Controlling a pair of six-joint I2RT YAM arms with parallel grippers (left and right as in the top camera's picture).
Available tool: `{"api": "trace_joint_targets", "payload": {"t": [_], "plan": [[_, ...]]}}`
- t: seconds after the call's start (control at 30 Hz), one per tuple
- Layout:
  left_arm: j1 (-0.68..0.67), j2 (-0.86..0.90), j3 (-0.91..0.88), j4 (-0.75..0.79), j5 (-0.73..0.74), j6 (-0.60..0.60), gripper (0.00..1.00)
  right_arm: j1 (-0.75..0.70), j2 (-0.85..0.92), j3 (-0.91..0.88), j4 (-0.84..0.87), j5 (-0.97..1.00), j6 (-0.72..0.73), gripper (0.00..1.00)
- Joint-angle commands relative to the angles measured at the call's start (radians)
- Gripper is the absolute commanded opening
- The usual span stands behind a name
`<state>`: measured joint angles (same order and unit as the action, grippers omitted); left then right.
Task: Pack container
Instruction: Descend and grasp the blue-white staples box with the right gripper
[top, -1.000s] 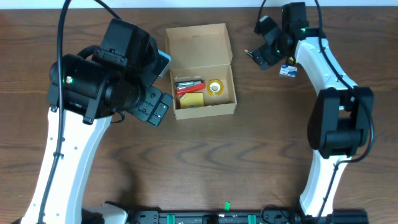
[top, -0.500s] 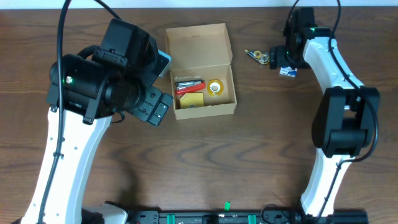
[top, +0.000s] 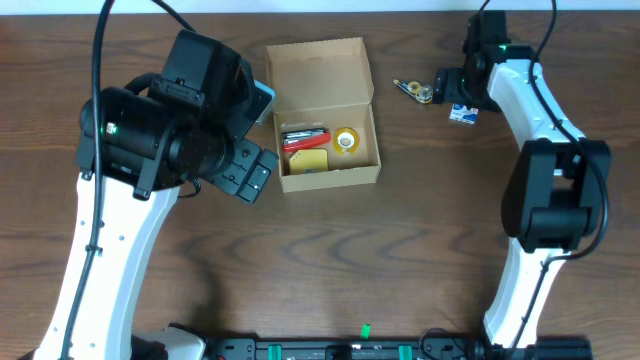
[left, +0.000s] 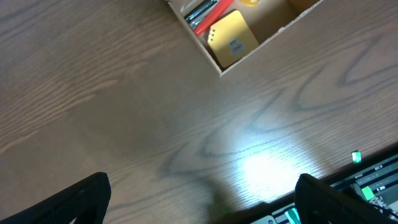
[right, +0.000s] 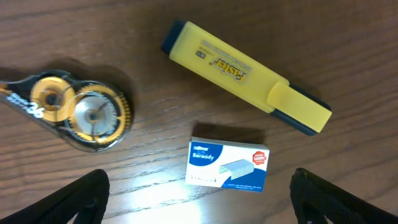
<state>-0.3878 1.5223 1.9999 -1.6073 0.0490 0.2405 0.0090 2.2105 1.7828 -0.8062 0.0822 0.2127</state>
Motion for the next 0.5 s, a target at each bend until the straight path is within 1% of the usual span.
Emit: {"api": "trace_joint_targets", "payload": {"t": [0.0, 0.1, 0.47], "plan": [[0.001, -0.01, 0.016, -0.025, -0.005, 0.007, 0.95, -0.028, 0.042, -0.014, -0.004, -0.035, 0.02, 0.91], [0.001, -0.01, 0.016, -0.025, -0.005, 0.007, 0.95, -0.03, 0.06, -0.014, -0.016, -0.042, 0.046, 0.91], [0.001, -0.01, 0.016, -0.025, -0.005, 0.007, 0.95, -0.03, 0.1, -0.014, -0.015, -0.041, 0.064, 0.91]]}}
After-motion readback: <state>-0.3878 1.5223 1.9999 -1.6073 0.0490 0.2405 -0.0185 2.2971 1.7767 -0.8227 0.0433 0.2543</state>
